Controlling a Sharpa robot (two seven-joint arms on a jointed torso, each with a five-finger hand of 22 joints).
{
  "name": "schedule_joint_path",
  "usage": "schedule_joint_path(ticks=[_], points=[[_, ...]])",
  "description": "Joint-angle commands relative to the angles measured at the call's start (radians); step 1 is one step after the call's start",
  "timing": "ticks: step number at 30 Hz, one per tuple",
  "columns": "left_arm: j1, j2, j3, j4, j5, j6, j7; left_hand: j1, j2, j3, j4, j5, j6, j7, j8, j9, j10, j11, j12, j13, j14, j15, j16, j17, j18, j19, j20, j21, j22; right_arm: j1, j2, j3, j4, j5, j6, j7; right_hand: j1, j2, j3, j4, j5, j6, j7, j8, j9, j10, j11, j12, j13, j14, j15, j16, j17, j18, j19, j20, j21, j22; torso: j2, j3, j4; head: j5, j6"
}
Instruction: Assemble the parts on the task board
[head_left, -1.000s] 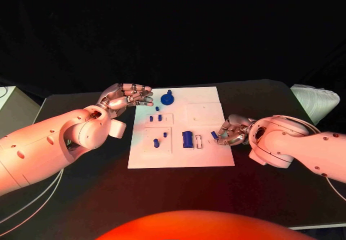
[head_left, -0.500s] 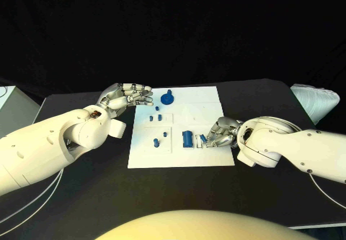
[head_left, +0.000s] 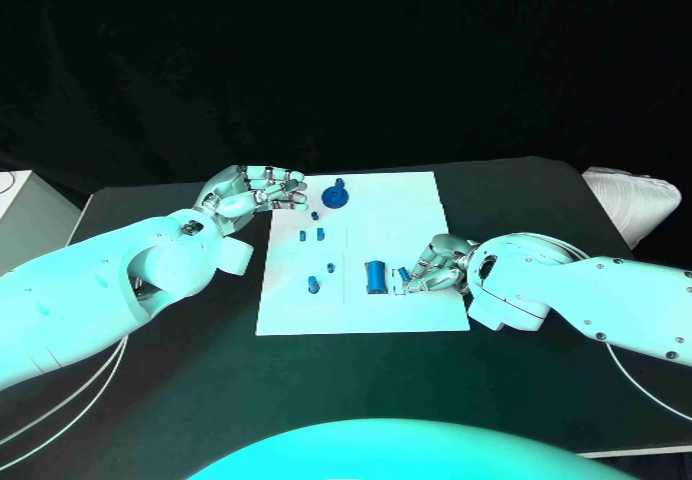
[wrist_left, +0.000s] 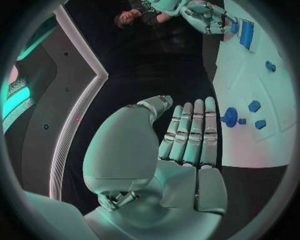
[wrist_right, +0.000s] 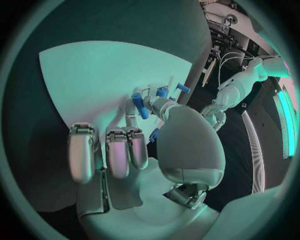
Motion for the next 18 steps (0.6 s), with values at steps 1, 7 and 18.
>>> schedule_joint_path(ticks=[1, 7, 18], points=[[0.0, 0.001, 0.001, 0.002, 0.003, 0.018, 0.005, -0.003, 0.005, 0.001, 0.007, -0.004, -0.005, 0.009, -0.003, -0.001, -0.008, 0.002, 0.005, 0.001, 0.004, 0.003, -0.006, 0.001, 0.002, 0.01, 0.0, -0.007, -0.001, -0.001, 0.004, 0.0, -0.003, -0.011, 0.016, -0.006, -0.016, 0.0, -0.011, 0.002, -0.014, 0.005, 0.0, 0.006, 0.001, 0.103, 0.002, 0.002, 0.263, 0.104, 0.005, 0.004, 0.263, -0.006, 0.091, 0.004, -0.005, 0.232, 0.0, 0.0001, -0.0008, 0.001, -0.001], [0.0, 0.001, 0.0, 0.002, 0.003, 0.019, 0.004, -0.003, 0.005, 0.001, 0.007, -0.004, -0.005, 0.009, -0.003, -0.001, -0.008, 0.002, 0.005, 0.001, 0.004, 0.003, -0.006, 0.001, 0.002, 0.01, 0.0, -0.007, -0.001, -0.001, 0.009, 0.0, -0.004, -0.013, 0.018, -0.005, -0.043, -0.006, -0.033, 0.014, -0.049, 0.006, 0.001, 0.007, 0.0, 0.103, 0.003, 0.001, 0.262, 0.104, 0.006, 0.004, 0.263, -0.007, 0.091, 0.004, -0.004, 0.232, 0.0, 0.0007, -0.0004, 0.001, -0.002], [0.0, 0.0, 0.0, 0.002, 0.003, 0.021, 0.002, -0.004, 0.005, 0.001, 0.009, -0.004, -0.005, 0.009, -0.003, -0.001, -0.009, 0.002, 0.005, 0.001, 0.004, 0.004, -0.008, 0.002, 0.002, 0.011, 0.0, -0.009, -0.002, -0.001, 0.012, -0.001, -0.001, -0.013, 0.001, -0.003, -0.063, -0.006, -0.054, 0.027, -0.057, 0.011, 0.0, 0.01, 0.001, 0.103, 0.003, 0.003, 0.263, 0.104, 0.006, 0.004, 0.263, -0.007, 0.091, 0.004, -0.003, 0.232, 0.0, 0.0002, -0.0003, 0.004, -0.003]])
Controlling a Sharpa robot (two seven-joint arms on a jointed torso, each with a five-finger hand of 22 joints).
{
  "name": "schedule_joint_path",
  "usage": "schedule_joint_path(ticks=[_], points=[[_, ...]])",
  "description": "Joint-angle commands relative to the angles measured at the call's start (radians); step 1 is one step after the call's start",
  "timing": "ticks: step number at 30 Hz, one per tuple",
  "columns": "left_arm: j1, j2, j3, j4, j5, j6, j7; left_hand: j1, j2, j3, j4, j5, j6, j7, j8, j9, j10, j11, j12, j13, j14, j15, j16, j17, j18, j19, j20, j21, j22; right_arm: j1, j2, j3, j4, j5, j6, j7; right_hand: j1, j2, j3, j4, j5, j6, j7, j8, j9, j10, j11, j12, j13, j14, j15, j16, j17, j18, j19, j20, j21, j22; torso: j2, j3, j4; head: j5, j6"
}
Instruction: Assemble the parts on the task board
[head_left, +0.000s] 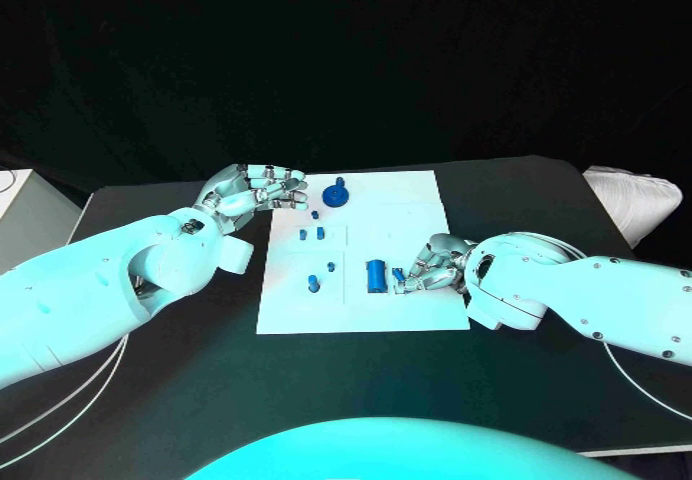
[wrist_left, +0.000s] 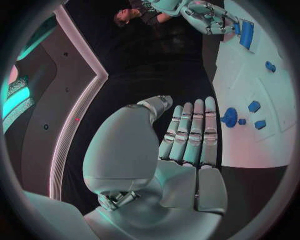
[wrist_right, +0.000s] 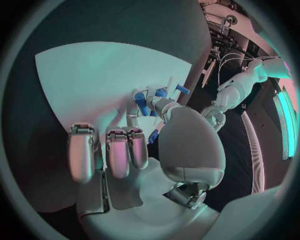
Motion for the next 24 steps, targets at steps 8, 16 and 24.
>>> schedule_joint_path(ticks=[8, 16, 24], points=[[0.0, 0.0, 0.0, 0.003, 0.003, 0.02, 0.003, -0.005, 0.005, -0.003, 0.007, -0.004, -0.006, 0.009, -0.003, -0.001, -0.005, -0.001, 0.005, 0.001, 0.004, 0.004, -0.005, 0.002, 0.002, 0.004, 0.0, -0.006, -0.003, -0.001, 0.004, 0.0, -0.002, -0.01, -0.014, 0.001, -0.03, 0.01, -0.02, 0.019, -0.005, 0.005, 0.002, 0.007, 0.001, 0.103, 0.001, 0.003, 0.263, 0.104, 0.004, 0.004, 0.263, -0.007, 0.092, 0.003, -0.002, 0.233, 0.0, -0.0001, -0.0001, 0.002, -0.001], [0.0, -0.001, 0.0, 0.003, 0.003, 0.02, 0.002, -0.006, 0.005, -0.003, 0.01, -0.004, -0.006, 0.01, -0.003, -0.002, -0.006, -0.001, 0.006, 0.002, 0.004, 0.004, -0.006, 0.004, 0.002, 0.005, 0.0, -0.007, -0.004, -0.001, 0.007, 0.0, -0.005, -0.01, -0.014, 0.001, -0.035, 0.019, -0.021, 0.026, -0.002, 0.008, 0.001, 0.009, 0.001, 0.103, -0.001, 0.003, 0.263, 0.104, 0.003, 0.004, 0.263, -0.007, 0.092, 0.003, -0.002, 0.233, 0.0, -0.0002, -0.0004, 0.002, -0.002], [0.0, -0.002, 0.0, 0.003, 0.003, 0.021, 0.001, -0.008, 0.007, -0.003, 0.014, -0.004, -0.006, 0.01, -0.003, -0.002, -0.006, -0.001, 0.007, 0.002, 0.005, 0.004, -0.008, 0.006, 0.002, 0.006, 0.001, -0.01, -0.006, -0.001, 0.009, 0.0, -0.004, -0.009, -0.011, 0.001, -0.044, 0.031, -0.024, 0.037, 0.006, 0.009, -0.001, 0.011, 0.002, 0.103, -0.002, 0.003, 0.263, 0.104, 0.002, 0.004, 0.263, -0.007, 0.092, 0.001, -0.001, 0.233, 0.0, 0.0, -0.0003, -0.001, -0.004]])
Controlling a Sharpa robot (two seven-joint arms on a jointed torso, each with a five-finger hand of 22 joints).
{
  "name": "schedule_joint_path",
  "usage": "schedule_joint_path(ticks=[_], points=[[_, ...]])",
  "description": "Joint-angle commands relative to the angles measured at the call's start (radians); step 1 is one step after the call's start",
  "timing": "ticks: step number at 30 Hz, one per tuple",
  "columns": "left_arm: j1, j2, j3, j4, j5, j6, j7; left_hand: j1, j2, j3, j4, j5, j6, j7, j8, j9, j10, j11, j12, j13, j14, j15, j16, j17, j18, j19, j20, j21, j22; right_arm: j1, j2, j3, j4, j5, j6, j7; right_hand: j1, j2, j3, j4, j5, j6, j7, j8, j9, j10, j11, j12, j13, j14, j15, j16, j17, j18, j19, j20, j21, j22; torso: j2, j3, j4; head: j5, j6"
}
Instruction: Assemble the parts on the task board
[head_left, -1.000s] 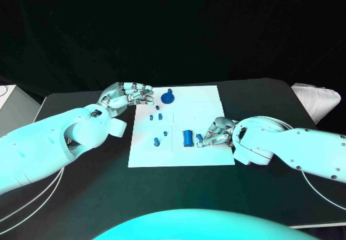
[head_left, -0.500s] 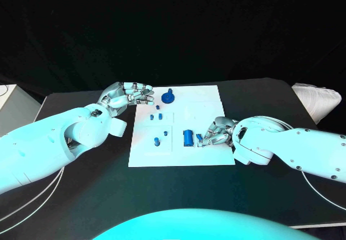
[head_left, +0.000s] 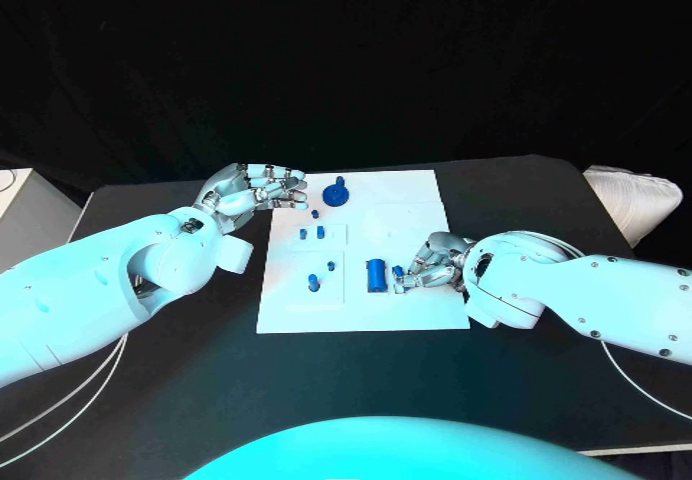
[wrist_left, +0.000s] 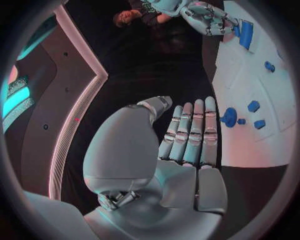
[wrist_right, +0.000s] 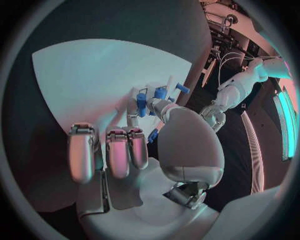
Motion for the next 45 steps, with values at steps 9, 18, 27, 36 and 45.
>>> schedule_joint_path(ticks=[9, 18, 27, 36, 45], points=[[0.0, 0.001, 0.0, 0.003, 0.003, 0.018, 0.004, -0.004, 0.003, 0.0, 0.003, -0.004, -0.006, 0.01, -0.003, -0.001, -0.006, -0.001, 0.007, 0.002, 0.005, 0.004, -0.003, 0.001, 0.002, 0.006, 0.001, -0.006, -0.001, -0.001, 0.005, 0.0, 0.005, -0.004, -0.015, 0.004, -0.045, -0.015, -0.053, 0.043, -0.054, 0.007, 0.0, 0.008, 0.001, 0.103, -0.002, 0.003, 0.263, 0.104, 0.002, 0.004, 0.263, -0.007, 0.092, 0.001, -0.001, 0.232, 0.0, 0.0002, 0.0003, -0.003, -0.001], [0.0, 0.0, 0.0, 0.003, 0.003, 0.017, 0.004, -0.004, 0.003, 0.0, 0.003, -0.004, -0.006, 0.01, -0.003, -0.001, -0.006, -0.001, 0.007, 0.002, 0.005, 0.004, -0.003, 0.001, 0.002, 0.006, 0.001, -0.006, -0.001, -0.001, 0.001, 0.0, 0.011, -0.001, -0.034, 0.011, -0.067, -0.022, -0.099, 0.058, -0.043, 0.006, -0.002, 0.011, 0.001, 0.103, -0.003, 0.003, 0.263, 0.104, 0.001, 0.004, 0.263, -0.007, 0.092, 0.0, -0.002, 0.232, 0.0, 0.0002, 0.0004, -0.003, 0.0], [0.0, 0.0, 0.0, 0.003, 0.003, 0.017, 0.005, -0.004, 0.004, 0.0, 0.005, -0.003, -0.006, 0.009, -0.003, -0.001, -0.007, -0.001, 0.007, 0.002, 0.005, 0.004, -0.005, 0.003, 0.002, 0.008, 0.001, -0.009, -0.003, -0.003, -0.021, 0.0, 0.023, -0.003, -0.037, 0.019, -0.01, -0.007, -0.101, 0.037, -0.053, 0.003, -0.002, 0.013, 0.001, 0.103, -0.004, 0.003, 0.263, 0.104, 0.0, 0.004, 0.263, -0.007, 0.092, -0.001, 0.0, 0.233, 0.0, 0.0004, 0.0003, -0.001, 0.002], [0.0, 0.002, 0.0, 0.002, 0.003, 0.017, 0.008, -0.004, 0.004, 0.0, 0.005, -0.003, -0.006, 0.009, -0.003, -0.001, -0.007, -0.001, 0.007, 0.002, 0.005, 0.004, -0.005, 0.003, 0.002, 0.008, 0.001, -0.009, -0.003, -0.004, -0.059, 0.001, 0.038, 0.003, -0.073, 0.066, 0.115, -0.016, -0.095, -0.025, -0.165, 0.002, -0.004, 0.014, -0.006, 0.103, -0.005, 0.002, 0.263, 0.104, -0.001, 0.004, 0.263, -0.006, 0.091, -0.001, -0.009, 0.23, 0.0, 0.0005, -0.0013, -0.001, 0.004], [-0.001, 0.017, 0.001, -0.011, 0.012, 0.008, 0.026, -0.003, 0.005, 0.001, 0.005, -0.003, -0.006, 0.009, -0.003, -0.001, -0.007, -0.002, 0.008, 0.002, 0.005, 0.004, -0.006, 0.004, 0.003, 0.009, 0.001, -0.01, -0.004, -0.004, -0.097, 0.006, 0.017, 0.241, -0.244, 0.409, 0.178, 0.008, -0.048, -0.047, -0.127, -0.046, 0.021, -0.02, -0.029, 0.057, 0.016, -0.102, 0.216, 0.091, 0.016, -0.028, 0.21, 0.022, 0.064, 0.013, -0.181, 0.187, -0.005, 0.0004, -0.0021, -0.003, 0.024]])
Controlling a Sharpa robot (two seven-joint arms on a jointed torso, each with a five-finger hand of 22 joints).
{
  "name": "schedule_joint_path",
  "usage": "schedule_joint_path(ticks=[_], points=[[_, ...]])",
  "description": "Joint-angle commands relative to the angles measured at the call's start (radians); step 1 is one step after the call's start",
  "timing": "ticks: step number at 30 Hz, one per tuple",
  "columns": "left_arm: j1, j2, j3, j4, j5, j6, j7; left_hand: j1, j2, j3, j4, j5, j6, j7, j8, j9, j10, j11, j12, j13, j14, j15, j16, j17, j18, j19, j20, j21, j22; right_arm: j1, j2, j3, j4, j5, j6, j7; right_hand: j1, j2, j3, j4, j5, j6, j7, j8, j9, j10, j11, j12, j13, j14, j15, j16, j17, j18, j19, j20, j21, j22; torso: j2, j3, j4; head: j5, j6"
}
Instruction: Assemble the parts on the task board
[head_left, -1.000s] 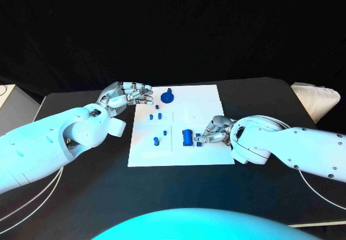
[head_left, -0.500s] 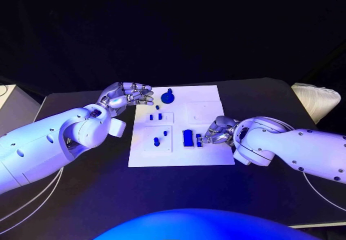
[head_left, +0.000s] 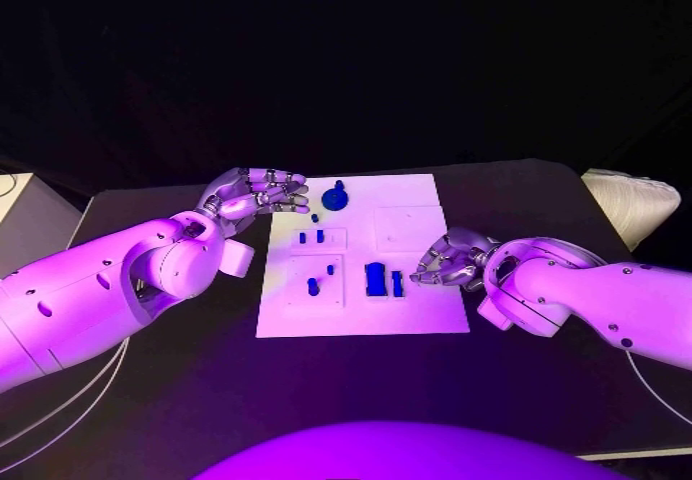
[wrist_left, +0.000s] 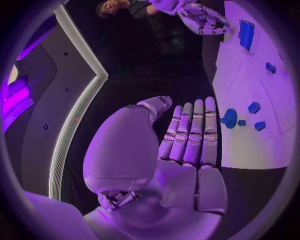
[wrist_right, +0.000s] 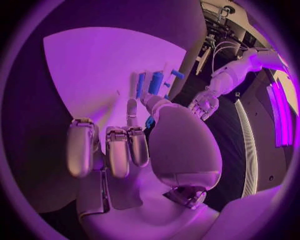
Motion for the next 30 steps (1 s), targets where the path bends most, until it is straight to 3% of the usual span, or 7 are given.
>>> schedule_joint_path(ticks=[1, 11, 26, 27, 28, 29, 30], points=[[-0.001, 0.013, 0.001, -0.01, 0.014, 0.007, 0.03, -0.001, 0.007, 0.002, 0.006, -0.003, -0.002, 0.006, 0.0, -0.001, -0.006, -0.003, 0.006, 0.002, 0.007, 0.003, -0.008, 0.004, 0.003, 0.011, 0.001, -0.006, -0.003, 0.0, -0.007, 0.005, -0.022, 0.206, -0.141, 0.299, 0.022, 0.0, 0.019, -0.008, 0.016, -0.024, 0.011, -0.017, -0.009, 0.03, 0.018, -0.097, 0.188, 0.078, 0.014, -0.047, 0.165, 0.037, 0.045, 0.018, -0.145, 0.162, -0.004, -0.001, -0.0021, -0.002, 0.015], [-0.002, 0.073, 0.002, -0.103, 0.04, -0.023, 0.1, 0.011, 0.019, 0.009, 0.008, -0.005, 0.035, -0.02, 0.025, 0.008, 0.029, -0.022, 0.023, 0.003, 0.021, -0.007, -0.018, 0.021, 0.004, 0.03, -0.005, -0.02, -0.015, 0.0, 0.03, 0.04, -0.209, 0.498, -0.204, 0.625, 0.055, -0.007, 0.085, -0.039, 0.032, -0.093, 0.041, -0.024, -0.028, -0.317, 0.047, -0.761, -0.195, -0.114, 0.043, -0.462, -0.275, 0.153, -0.14, 0.048, -1.049, -0.209, -0.031, -0.0045, -0.0088, -0.001, 0.069], [-0.001, 0.142, 0.004, -0.256, 0.12, -0.111, 0.179, 0.005, 0.0, 0.025, 0.018, -0.006, -0.03, -0.046, -0.03, -0.03, -0.015, 0.014, -0.069, -0.005, -0.059, 0.035, -0.156, -0.02, 0.0, -0.024, 0.038, -0.166, -0.111, -0.019, 0.141, 0.079, -0.466, 0.688, -0.146, 0.777, 0.044, -0.007, 0.183, -0.099, -0.001, -0.125, 0.104, -0.121, -0.193, -0.367, 0.144, -1.408, -1.032, -0.408, 0.17, -1.304, -0.759, 0.155, -0.431, 0.182, -1.254, -0.836, -0.067, 0.0099, -0.0222, 0.01, 0.14], [-0.002, 0.134, 0.003, -0.247, 0.075, -0.081, 0.127, -0.416, 0.171, -0.501, -0.127, -0.314, -0.881, -0.225, -0.197, -0.274, -0.312, -0.182, -0.131, -0.068, -0.938, -0.134, -0.277, -0.331, -0.178, -0.854, -0.236, -0.344, -0.316, -0.018, 0.136, 0.077, -0.457, 0.63, -0.175, 0.703, -0.332, 0.205, -0.412, -0.186, -0.259, -1.035, -0.075, -0.257, -0.704, -0.697, 0.012, -1.502, -1.307, -0.725, 0.078, -1.556, -1.307, -0.03, -0.737, -0.019, -1.317, -1.307, -0.057, 0.0058, -0.021, 0.009, 0.131], [-0.001, 0.134, 0.002, -0.246, 0.076, -0.082, 0.128, -0.421, 0.171, -0.501, -0.127, -0.314, -0.881, -0.225, -0.197, -0.274, -1.019, -0.182, -0.131, -0.068, -0.938, -0.134, -0.277, -0.331, -0.178, -0.854, -0.236, -0.344, -0.316, -0.018, 0.136, 0.078, -0.456, 0.631, -0.176, 0.704, -0.336, 0.205, -0.412, -0.186, -0.259, -1.035, -0.075, -0.257, -0.704, -0.701, 0.012, -1.502, -1.307, -0.731, 0.078, -1.556, -1.307, -0.03, -0.745, -0.019, -1.317, -1.307, -0.058, 0.0056, -0.0207, 0.009, 0.132], [0.0, 0.134, 0.0, -0.244, 0.077, -0.085, 0.128, -0.45, 0.171, -0.501, -0.127, -0.314, -0.881, -0.225, -0.197, -0.274, -1.019, -0.182, -0.131, -0.068, -0.938, -0.134, -0.277, -0.331, -0.178, -0.854, -0.236, -0.344, -0.316, -0.019, 0.135, 0.078, -0.453, 0.634, -0.178, 0.706, -0.362, 0.205, -0.412, -0.186, -0.259, -1.035, -0.075, -0.257, -0.704, -0.723, 0.012, -1.502, -1.307, -0.752, 0.078, -1.556, -1.307, -0.03, -0.766, -0.019, -1.317, -1.307, -0.059, 0.0051, -0.0197, 0.008, 0.133], [0.002, 0.134, -0.003, -0.242, 0.079, -0.09, 0.13, -0.485, 0.171, -0.501, -0.127, -0.314, -0.881, -0.225, -0.197, -0.274, -1.019, -0.182, -0.131, -0.068, -0.938, -0.134, -0.277, -0.331, -0.178, -0.854, -0.236, -0.344, -0.316, -0.021, 0.135, 0.08, -0.448, 0.639, -0.181, 0.709, -0.392, 0.205, -0.412, -0.186, -0.259, -1.035, -0.075, -0.257, -0.704, -0.747, 0.012, -1.502, -1.307, -1.466, 0.078, -1.556, -1.307, -0.03, -1.467, -0.019, -1.317, -1.307, -0.06, 0.0042, -0.0181, 0.007, 0.136]])
